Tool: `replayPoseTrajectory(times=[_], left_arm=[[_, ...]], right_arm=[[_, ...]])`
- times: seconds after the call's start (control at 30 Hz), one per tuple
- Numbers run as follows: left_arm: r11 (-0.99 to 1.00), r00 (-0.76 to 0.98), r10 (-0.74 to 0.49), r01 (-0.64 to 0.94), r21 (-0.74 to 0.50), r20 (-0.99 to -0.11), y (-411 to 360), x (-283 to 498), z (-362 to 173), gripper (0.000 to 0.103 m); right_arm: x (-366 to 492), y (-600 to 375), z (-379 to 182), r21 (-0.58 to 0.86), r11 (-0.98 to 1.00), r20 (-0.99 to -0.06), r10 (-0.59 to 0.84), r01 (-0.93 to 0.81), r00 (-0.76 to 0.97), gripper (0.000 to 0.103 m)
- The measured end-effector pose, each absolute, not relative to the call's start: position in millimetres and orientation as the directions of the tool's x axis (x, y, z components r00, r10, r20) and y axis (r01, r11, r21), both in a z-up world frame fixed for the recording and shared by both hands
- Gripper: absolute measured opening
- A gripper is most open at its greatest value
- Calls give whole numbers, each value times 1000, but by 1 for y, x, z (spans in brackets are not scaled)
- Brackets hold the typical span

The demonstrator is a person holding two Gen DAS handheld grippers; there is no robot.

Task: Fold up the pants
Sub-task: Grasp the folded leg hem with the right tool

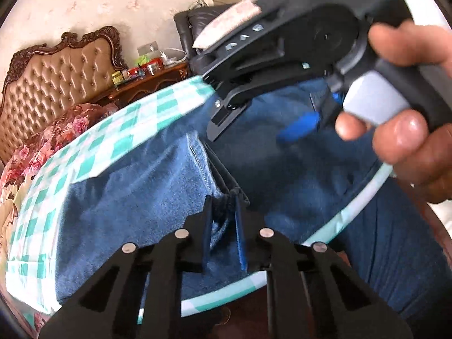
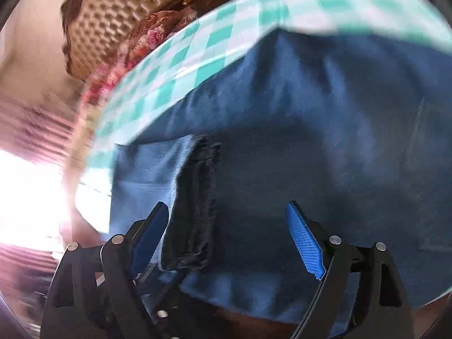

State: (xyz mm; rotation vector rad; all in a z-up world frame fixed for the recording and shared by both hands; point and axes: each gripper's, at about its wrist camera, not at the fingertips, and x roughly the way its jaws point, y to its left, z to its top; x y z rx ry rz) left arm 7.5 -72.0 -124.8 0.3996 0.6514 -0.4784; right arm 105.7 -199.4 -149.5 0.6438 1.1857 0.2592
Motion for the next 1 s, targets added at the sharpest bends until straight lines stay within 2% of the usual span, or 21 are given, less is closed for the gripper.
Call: replayPoseTrajectory(times=[0.2,0.57,0.6,0.63,0.67,0.73,0.87,1.0], left_arm=[[836,706,-318,523,164,-632,-63,9,-105,14],[829,718,-328,530,178,-614,-63,2,-89,13],[826,718,-325,533,185,-616,-66,0,-91,13],[821,717,-322,536,194,-619,-68,-2,-94,13],[818,717,-318,538,202,-620,-70,-3,-95,13],[810,719,-314,544,220,-620,-78,-5,-96,13],[791,693,-356,581,192,-627,-94,-2,-100,12],[758,650,-381,627,181,-657,-124,1,-121,7]], right_arm=[[124,-195,-160,748,633,-663,695,199,280,83],[148,-168,-169,760,616,-650,723,208,234,82],[154,-168,-169,761,617,-649,718,202,253,78],[160,-168,-167,760,624,-648,709,182,277,60],[165,-166,-165,744,648,-663,689,162,292,35],[171,-165,-164,711,689,-695,655,142,296,12],[167,-172,-138,646,763,-716,592,30,369,12],[167,-188,-140,569,822,-762,523,11,381,12]])
